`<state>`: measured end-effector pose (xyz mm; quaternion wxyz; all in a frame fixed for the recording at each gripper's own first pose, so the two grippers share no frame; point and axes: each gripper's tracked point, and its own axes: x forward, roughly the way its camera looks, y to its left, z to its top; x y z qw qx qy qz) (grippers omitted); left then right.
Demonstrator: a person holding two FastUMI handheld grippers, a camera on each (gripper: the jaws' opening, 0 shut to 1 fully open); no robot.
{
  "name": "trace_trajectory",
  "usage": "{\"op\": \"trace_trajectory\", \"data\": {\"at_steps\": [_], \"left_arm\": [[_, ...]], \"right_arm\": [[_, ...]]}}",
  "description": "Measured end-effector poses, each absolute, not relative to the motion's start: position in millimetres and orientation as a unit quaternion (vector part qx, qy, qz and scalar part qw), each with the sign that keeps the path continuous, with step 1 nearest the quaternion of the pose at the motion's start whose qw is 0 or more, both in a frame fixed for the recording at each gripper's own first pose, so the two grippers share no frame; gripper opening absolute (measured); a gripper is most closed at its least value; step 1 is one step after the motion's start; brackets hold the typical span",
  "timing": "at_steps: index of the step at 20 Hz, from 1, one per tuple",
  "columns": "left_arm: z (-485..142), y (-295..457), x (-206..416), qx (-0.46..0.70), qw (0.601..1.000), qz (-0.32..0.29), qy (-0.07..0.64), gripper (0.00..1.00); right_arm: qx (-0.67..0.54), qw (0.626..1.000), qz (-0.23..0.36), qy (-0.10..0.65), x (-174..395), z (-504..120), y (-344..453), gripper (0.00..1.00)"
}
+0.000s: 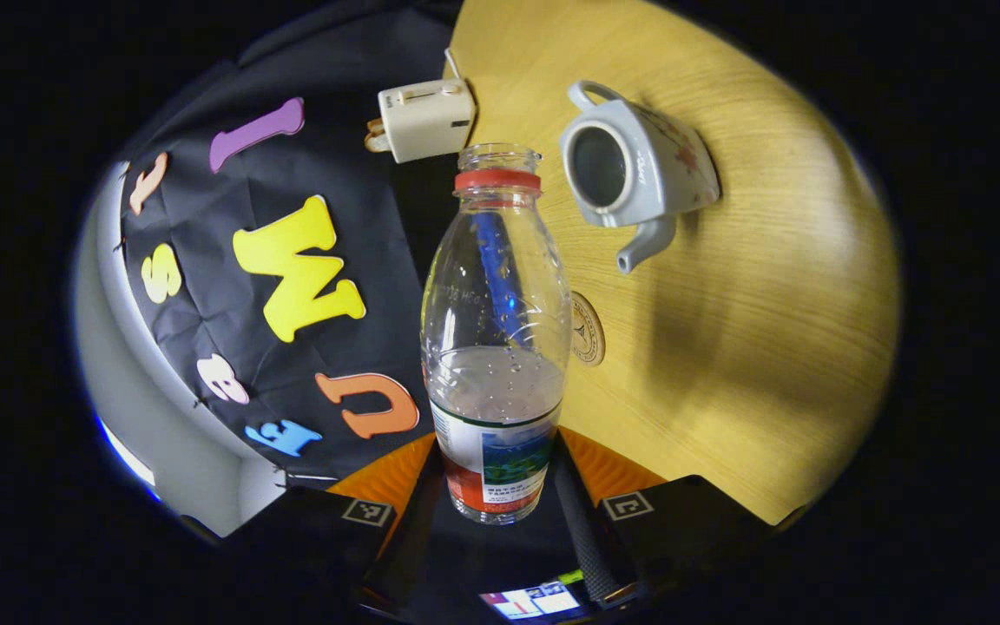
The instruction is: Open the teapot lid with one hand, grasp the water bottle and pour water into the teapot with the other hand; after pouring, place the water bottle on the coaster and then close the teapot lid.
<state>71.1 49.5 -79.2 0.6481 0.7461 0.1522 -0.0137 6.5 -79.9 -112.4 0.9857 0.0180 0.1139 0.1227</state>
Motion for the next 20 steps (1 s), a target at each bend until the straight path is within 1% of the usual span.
{"op": "trace_trajectory", "data": {"at_steps": [2, 6, 9, 12, 13, 14, 15, 17, 20], "left_arm": [[-87.4, 52.7, 68.8, 0.704, 0.692, -0.019, 0.159, 0.72], [-84.4, 60.2, 64.5, 0.635, 0.759, -0.009, 0.143, 0.73], [-97.8, 67.6, 58.7, 0.550, 0.822, -0.007, 0.149, 0.73], [-87.0, 75.6, 55.8, 0.457, 0.879, 0.014, 0.136, 0.73], [-83.3, 76.7, 57.1, 0.428, 0.894, 0.020, 0.128, 0.73], [-79.3, 79.9, 59.8, 0.399, 0.908, 0.028, 0.123, 0.73], [-74.0, 83.0, 62.7, 0.373, 0.920, 0.034, 0.115, 0.73], [-66.5, 84.8, 70.8, 0.317, 0.942, 0.038, 0.105, 0.73], [-48.2, 81.2, 84.4, 0.218, 0.971, 0.025, 0.099, 0.73]], "right_arm": [[0.022, 0.986, 0.122, 0.115, 8.9, -111.2, -76.4, 0.00], [0.026, 0.986, 0.123, 0.114, 14.9, -104.9, -66.0, 0.00], [0.020, 0.986, 0.126, 0.112, 17.1, -100.7, -57.3, 0.00], [0.015, 0.985, 0.130, 0.113, 22.2, -96.7, -49.9, 0.00], [0.016, 0.984, 0.133, 0.114, 22.0, -95.8, -46.4, 0.00], [0.016, 0.984, 0.135, 0.115, 22.3, -94.4, -43.2, 0.02], [0.015, 0.984, 0.136, 0.115, 23.6, -93.8, -40.7, 0.00], [0.019, 0.984, 0.136, 0.111, 24.8, -88.5, -37.8, 0.00], [0.019, 0.984, 0.136, 0.111, 27.6, -84.3, -34.7, 0.00]]}}
